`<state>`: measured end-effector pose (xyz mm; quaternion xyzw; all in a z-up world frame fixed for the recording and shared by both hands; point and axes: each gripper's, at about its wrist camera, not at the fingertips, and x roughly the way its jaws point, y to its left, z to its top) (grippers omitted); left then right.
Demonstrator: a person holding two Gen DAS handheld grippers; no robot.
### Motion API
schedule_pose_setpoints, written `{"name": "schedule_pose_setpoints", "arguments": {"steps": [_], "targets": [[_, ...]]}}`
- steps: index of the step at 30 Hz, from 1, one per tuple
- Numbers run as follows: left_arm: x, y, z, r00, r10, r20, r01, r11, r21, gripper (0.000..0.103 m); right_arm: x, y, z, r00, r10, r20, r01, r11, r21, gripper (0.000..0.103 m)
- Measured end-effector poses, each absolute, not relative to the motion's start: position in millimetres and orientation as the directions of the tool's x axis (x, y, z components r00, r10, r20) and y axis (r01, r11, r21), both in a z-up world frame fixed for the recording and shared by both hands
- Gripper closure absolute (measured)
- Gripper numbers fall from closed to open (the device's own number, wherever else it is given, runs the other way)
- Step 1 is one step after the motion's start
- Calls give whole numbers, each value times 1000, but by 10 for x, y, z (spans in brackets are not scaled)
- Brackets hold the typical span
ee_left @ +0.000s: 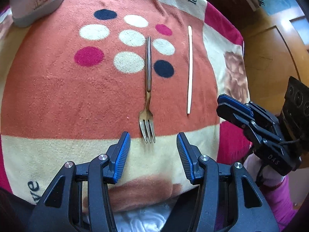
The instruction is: Organize utensils
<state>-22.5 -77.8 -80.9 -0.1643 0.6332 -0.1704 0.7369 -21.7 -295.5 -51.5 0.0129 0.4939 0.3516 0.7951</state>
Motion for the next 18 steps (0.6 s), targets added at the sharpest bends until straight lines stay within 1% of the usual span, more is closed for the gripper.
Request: {"name": "schedule_pose_setpoints", "arguments": {"steps": [7,12,15,18], "targets": [[-226,-831,-755,162,-418,-894,95,908,-408,55,-136,-2999,-471,292,568,-769,-534,764,362,83],[-298,-800,-670,175,-354,-919,219,924,-314,55,-126,-2934,-470,260,573,-777,-544,752,372,81],[-339,-665,-637,202,-319,-926,228,935,-273,55,-145,-2718,-500,212,564,-798,-566,736,371,81],[-364,-503,-603,236,-289,-928,205,948,-243,55,-104,-2440,-563,210,518,-829,-588,745,316,81]]}}
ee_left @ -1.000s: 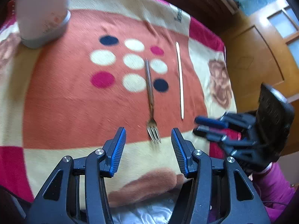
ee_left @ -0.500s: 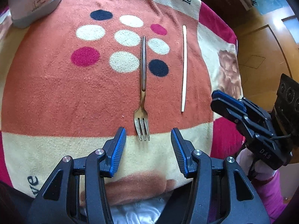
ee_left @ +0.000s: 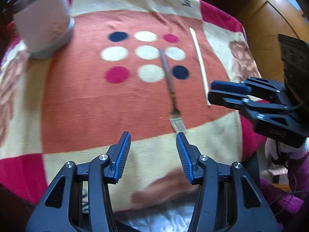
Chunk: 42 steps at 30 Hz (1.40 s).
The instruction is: Organize utensils
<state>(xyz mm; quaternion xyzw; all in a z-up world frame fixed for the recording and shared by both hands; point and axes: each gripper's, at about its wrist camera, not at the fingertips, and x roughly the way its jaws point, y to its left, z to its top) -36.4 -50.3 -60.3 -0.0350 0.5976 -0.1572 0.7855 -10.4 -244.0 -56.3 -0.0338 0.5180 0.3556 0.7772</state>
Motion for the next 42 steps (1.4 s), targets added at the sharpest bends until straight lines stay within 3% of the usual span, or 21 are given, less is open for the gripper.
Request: {"name": "schedule_pose_setpoints", "arguments": {"steps": [9,13,17,20,27,33,40,42], "targets": [[-419,-171,-526,283,-239,-929,148,968,-204,55,489,-1856,-898,126,465,-877,-540,773,332,81],[-474,-1,-493,290,-239,-927,116,970,-214,55,641,-1401,-886,69,540,-839,-622,681,387,81],[-517,84,-484,283,-245,-927,96,969,-227,55,521,-981,-886,-121,634,-764,-666,519,536,81],[-522,89,-456,287,-256,-923,109,966,-234,55,395,-1148,-691,-39,618,-785,-717,530,453,81],[-332,21,-448,315,-276,-908,114,961,-253,55,204,-1949,-631,112,492,-863,-659,687,306,81],[-217,111,-406,344,-272,-899,72,962,-264,55,124,-2244,-914,101,600,-794,-464,734,496,81],[-228,256,-432,343,-270,-900,30,960,-277,55,273,-1963,-1025,189,642,-743,-386,745,545,81],[-232,288,-437,344,-270,-899,23,960,-279,55,336,-1905,-1030,222,633,-742,-384,756,530,86]]}}
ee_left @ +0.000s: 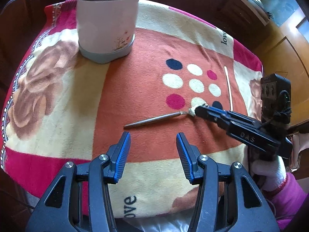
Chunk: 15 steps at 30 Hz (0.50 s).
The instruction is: Organize utensils
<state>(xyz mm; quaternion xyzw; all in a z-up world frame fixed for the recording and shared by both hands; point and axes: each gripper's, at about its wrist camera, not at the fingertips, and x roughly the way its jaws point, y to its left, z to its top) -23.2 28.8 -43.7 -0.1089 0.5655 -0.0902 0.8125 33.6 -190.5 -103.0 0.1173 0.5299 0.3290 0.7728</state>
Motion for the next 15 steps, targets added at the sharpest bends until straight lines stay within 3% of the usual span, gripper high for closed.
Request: {"name": "schedule_pose_setpoints", "arguments": {"steps": [9,15], "targets": [[-172,324,-409,344,-278,-897,14,957,-291,55,461,-1967,-963,286,652,-702,-366,752,549,96],[11,178,-273,358,-296,-885,47,953,-300,55,383,-2343,-633,286,683,-672,-417,720,555,100]]}}
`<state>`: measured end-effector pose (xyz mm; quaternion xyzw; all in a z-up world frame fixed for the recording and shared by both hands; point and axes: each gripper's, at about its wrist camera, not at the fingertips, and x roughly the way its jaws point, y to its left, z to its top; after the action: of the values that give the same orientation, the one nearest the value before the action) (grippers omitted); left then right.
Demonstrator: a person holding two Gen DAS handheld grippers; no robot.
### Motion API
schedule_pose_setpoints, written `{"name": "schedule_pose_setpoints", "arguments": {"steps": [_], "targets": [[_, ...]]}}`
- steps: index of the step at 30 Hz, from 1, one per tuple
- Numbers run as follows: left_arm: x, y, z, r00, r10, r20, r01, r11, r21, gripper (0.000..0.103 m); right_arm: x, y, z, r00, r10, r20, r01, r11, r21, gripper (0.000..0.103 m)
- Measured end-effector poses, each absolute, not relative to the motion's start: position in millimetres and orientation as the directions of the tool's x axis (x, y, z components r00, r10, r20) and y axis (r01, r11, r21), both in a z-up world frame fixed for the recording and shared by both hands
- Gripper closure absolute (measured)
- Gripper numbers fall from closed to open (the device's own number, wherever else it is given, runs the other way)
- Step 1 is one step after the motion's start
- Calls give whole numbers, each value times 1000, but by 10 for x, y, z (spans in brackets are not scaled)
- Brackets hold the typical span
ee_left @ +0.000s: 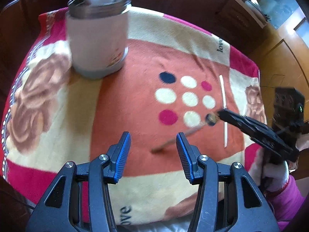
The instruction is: Organize utensils
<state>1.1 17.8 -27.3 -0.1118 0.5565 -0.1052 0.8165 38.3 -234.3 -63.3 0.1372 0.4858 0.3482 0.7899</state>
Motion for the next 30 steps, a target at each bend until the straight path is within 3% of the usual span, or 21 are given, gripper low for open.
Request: {"name": "schedule_pose_setpoints", "arguments": {"steps": [14,18,22,28,30], "targets": [[935,-1396,-365,264,-369,-891,200,925,-324,55,81,-4038,-304,381,611,-694,-295,791,536,101],[998,-1433,-356,268,-346,-899,197,933,-301,55,-52,-3899,-284,333,673,-660,-333,739,586,98],[1021,-1240,-339,277,-311,-909,180,946,-269,55,-71,-3466,-439,253,744,-618,-318,667,674,74],[989,-831,-227,326,-253,-911,165,964,-209,55,11,-2868,-814,137,761,-634,-238,646,725,74],[977,-738,-217,332,-252,-909,156,965,-211,54,63,-2770,-879,152,717,-681,-215,696,685,74]]}}
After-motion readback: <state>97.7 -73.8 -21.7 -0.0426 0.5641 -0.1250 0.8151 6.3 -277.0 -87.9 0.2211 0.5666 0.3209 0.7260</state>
